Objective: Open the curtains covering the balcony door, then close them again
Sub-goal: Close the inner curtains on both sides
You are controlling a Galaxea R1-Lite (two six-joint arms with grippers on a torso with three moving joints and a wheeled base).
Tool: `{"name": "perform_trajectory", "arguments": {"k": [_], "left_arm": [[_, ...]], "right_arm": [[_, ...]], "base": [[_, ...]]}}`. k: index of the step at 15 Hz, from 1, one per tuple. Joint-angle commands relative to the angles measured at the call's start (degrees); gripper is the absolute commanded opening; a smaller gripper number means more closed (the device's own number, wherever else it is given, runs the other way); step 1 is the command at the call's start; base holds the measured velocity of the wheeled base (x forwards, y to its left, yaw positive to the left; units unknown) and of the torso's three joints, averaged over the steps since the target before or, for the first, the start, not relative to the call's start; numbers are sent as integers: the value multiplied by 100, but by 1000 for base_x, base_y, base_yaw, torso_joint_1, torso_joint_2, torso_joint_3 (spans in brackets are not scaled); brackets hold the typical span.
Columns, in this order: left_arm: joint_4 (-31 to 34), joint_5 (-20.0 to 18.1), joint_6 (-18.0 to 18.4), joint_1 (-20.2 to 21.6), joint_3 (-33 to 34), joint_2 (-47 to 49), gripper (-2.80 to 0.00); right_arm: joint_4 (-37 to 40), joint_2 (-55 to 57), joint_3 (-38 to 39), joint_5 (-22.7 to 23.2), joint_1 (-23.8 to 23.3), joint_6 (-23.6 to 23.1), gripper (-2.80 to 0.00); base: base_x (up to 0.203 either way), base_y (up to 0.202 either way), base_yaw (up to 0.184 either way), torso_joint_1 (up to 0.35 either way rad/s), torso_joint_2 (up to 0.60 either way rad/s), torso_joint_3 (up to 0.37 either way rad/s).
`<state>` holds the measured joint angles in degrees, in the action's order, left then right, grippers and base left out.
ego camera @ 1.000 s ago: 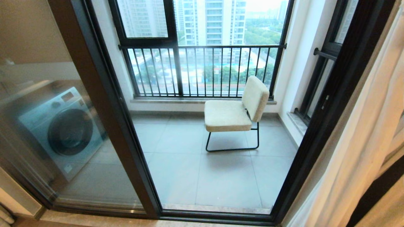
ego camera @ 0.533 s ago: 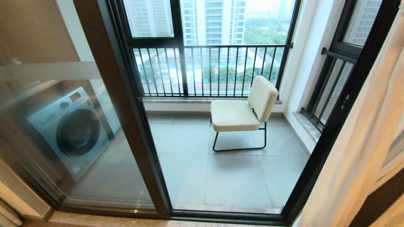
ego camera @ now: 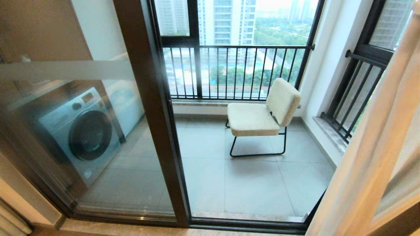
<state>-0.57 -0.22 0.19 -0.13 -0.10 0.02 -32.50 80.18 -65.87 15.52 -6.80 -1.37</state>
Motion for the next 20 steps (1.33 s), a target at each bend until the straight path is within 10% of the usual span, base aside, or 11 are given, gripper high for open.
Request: {"name": "perform_trajectory", "arguments": {"k": [1,20], "left_arm": [[-4,-4,8,5,1,-2,-280],[-4,-4,-19,5,1,-2,-280]], "right_arm": [[-20,15,4,12,-5,-4,-280],[-20,7,4,12,-5,-4,-280]], "base": [[0,200,4,3,-1,2],[0,190,1,2,3,4]]}}
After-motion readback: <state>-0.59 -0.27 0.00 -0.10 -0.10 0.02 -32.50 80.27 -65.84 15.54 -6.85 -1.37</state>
